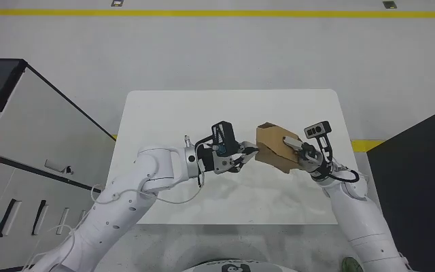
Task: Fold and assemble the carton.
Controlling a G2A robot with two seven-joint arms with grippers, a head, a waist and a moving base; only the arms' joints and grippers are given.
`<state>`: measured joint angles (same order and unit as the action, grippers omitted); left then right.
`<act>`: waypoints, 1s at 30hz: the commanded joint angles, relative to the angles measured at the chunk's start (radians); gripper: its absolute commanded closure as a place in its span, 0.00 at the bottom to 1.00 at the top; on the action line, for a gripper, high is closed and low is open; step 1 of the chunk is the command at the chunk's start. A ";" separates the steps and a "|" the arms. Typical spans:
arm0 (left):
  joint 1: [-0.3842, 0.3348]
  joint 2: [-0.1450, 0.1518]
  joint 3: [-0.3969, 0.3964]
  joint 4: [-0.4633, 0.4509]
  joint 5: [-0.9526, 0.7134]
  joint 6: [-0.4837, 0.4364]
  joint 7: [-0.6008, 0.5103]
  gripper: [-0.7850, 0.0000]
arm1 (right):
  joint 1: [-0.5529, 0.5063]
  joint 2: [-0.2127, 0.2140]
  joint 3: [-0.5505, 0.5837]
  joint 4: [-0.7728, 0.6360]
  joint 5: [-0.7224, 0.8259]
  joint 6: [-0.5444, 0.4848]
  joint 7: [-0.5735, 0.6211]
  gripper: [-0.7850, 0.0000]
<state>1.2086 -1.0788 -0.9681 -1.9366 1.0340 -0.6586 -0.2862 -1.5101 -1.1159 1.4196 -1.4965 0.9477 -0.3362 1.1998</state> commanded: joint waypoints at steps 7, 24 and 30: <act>0.022 0.006 -0.036 -0.001 0.010 0.005 -0.001 1.00 | 0.008 0.001 0.003 0.017 -0.015 0.022 0.028 1.00; -0.020 -0.012 0.028 0.012 0.014 -0.007 0.012 1.00 | 0.026 0.006 -0.019 0.035 -0.172 0.070 0.007 1.00; -0.045 -0.020 0.065 0.019 0.026 -0.014 -0.019 1.00 | 0.030 0.009 -0.028 0.033 -0.222 0.076 -0.003 1.00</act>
<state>1.1687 -1.0977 -0.9102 -1.9178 1.0560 -0.6719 -0.2963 -1.4811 -1.1077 1.3927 -1.4631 0.7343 -0.2616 1.1983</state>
